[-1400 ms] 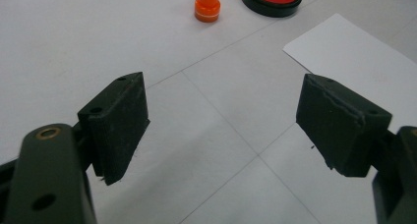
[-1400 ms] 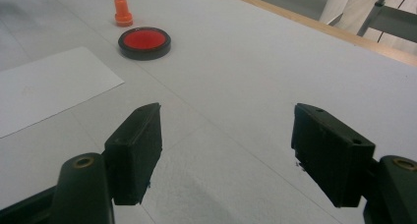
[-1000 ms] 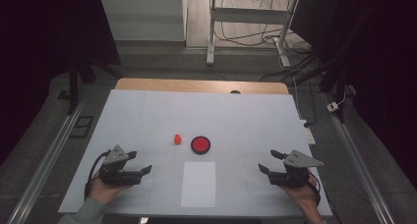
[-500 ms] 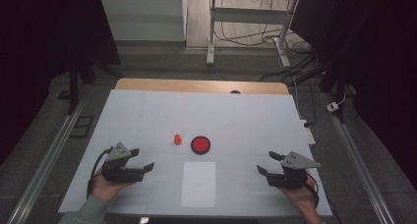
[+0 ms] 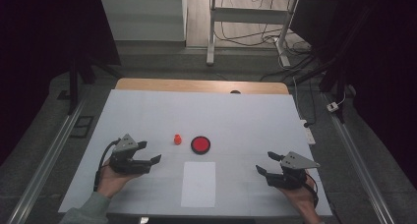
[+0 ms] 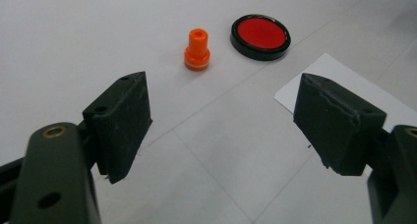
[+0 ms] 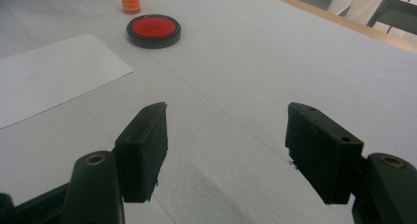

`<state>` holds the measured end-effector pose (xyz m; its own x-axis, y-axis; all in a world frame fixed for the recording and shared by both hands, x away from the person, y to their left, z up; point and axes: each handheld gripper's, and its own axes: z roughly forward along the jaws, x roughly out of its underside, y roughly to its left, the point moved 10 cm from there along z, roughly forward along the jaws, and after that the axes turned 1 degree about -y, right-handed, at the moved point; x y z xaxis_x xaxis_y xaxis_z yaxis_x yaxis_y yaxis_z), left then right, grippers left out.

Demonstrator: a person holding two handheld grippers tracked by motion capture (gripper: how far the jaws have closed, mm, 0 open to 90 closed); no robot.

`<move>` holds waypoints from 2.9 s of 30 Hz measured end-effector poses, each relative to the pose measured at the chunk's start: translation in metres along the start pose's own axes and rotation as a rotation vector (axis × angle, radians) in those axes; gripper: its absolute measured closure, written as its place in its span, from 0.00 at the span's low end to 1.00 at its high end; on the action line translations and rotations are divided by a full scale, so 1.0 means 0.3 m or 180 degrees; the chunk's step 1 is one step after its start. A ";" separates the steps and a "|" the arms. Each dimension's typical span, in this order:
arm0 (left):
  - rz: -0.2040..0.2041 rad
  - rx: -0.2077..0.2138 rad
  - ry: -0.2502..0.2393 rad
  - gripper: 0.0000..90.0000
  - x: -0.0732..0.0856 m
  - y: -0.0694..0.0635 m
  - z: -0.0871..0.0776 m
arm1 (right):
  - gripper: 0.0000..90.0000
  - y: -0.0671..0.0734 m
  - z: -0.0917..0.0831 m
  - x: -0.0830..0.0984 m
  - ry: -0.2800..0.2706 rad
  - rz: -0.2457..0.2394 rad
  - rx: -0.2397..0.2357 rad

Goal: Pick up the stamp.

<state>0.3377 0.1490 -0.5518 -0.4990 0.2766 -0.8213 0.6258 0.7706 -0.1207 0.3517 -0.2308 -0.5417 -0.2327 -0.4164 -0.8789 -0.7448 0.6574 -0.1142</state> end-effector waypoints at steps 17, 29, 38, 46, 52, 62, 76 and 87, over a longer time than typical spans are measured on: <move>0.0152 0.0061 0.0046 0.26 -0.084 -0.016 0.058 | 0.36 0.004 0.003 -0.002 0.0014 -0.0003 -0.0008; 0.0193 0.0045 0.0103 0.26 -0.123 -0.008 0.117 | 0.36 0.006 0.007 -0.005 0.0022 0.0000 0.0001; 0.0204 0.0061 0.0215 0.27 -0.128 0.002 0.189 | 0.36 0.005 0.014 0.003 0.0056 -0.0017 0.0011; 0.0235 -0.0003 0.0279 0.28 -0.123 0.029 0.232 | 0.37 0.001 0.013 0.006 0.0061 -0.0007 0.0014; 0.0200 -0.0032 0.0352 0.28 -0.111 0.052 0.261 | 0.37 0.002 0.016 0.008 0.0079 -0.0021 0.0024; 0.0259 -0.0015 0.0391 0.28 -0.121 0.049 0.309 | 0.37 -0.002 0.016 0.013 0.0092 -0.0003 0.0016; 0.0279 -0.0031 0.0357 0.33 -0.121 0.056 0.346 | 0.37 0.001 0.018 0.013 0.0095 -0.0002 0.0012; 0.0364 -0.0066 0.0358 0.45 -0.110 0.063 0.356 | 0.37 0.002 0.019 0.013 0.0098 0.0000 0.0010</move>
<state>0.4301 0.0930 -0.5865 -0.4898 0.4249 -0.7613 0.6704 0.7418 -0.0174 0.3538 -0.2285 -0.5478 -0.2518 -0.4356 -0.8642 -0.7430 0.6592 -0.1158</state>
